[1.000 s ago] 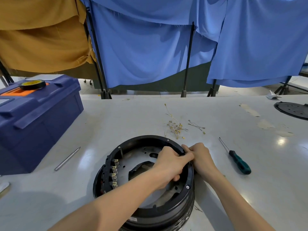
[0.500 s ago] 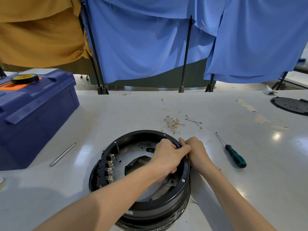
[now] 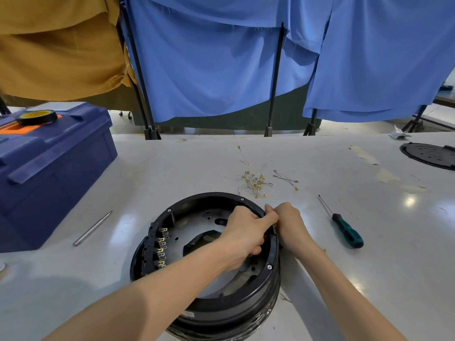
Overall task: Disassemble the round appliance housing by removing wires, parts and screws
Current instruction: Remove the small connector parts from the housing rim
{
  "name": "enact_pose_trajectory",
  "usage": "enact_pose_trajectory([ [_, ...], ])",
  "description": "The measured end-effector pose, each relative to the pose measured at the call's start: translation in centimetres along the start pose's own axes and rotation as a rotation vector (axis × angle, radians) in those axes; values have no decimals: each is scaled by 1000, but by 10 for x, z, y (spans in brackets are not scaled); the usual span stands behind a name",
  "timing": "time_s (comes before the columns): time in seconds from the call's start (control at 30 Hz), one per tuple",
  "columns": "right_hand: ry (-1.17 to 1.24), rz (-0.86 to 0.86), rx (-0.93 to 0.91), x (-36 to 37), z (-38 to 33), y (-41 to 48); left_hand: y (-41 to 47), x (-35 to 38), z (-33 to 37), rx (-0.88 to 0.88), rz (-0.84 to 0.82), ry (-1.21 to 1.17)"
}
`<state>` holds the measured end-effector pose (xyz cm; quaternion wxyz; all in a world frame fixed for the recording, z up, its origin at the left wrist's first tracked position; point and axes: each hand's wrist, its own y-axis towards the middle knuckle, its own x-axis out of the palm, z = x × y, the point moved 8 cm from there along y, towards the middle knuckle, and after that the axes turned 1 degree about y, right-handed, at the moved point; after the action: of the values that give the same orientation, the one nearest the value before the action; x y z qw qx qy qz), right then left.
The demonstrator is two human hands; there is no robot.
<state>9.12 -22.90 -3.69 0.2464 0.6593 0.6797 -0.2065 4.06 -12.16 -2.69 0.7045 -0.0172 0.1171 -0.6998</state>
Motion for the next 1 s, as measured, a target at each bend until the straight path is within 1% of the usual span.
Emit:
enact_pose_trajectory([
  [0.37,-39,-7,2,-1,-3,-2,-2,1,1,-34,-33,-38],
  [0.47,-2,-3,18,-2,-1,-2,-2,1,1,-35,-33,-37],
  [0.6,-81,-12,9,-1,-4,-3,-2,1,0,-38,-35,-41],
  [0.7,-96,-13,14,-2,-3,-3,-1,0,1,-38,-33,-15],
  [0.77,-97,-24,5,0,-3,-3,-2,-1,1,-44,-60,23],
  [0.9,23,-9,5,1,-2,0,-7,4,-5,-117,-162,93],
  [1.0,24,-5,11,2,-2,-1,-2,7,-4,-67,-120,85],
])
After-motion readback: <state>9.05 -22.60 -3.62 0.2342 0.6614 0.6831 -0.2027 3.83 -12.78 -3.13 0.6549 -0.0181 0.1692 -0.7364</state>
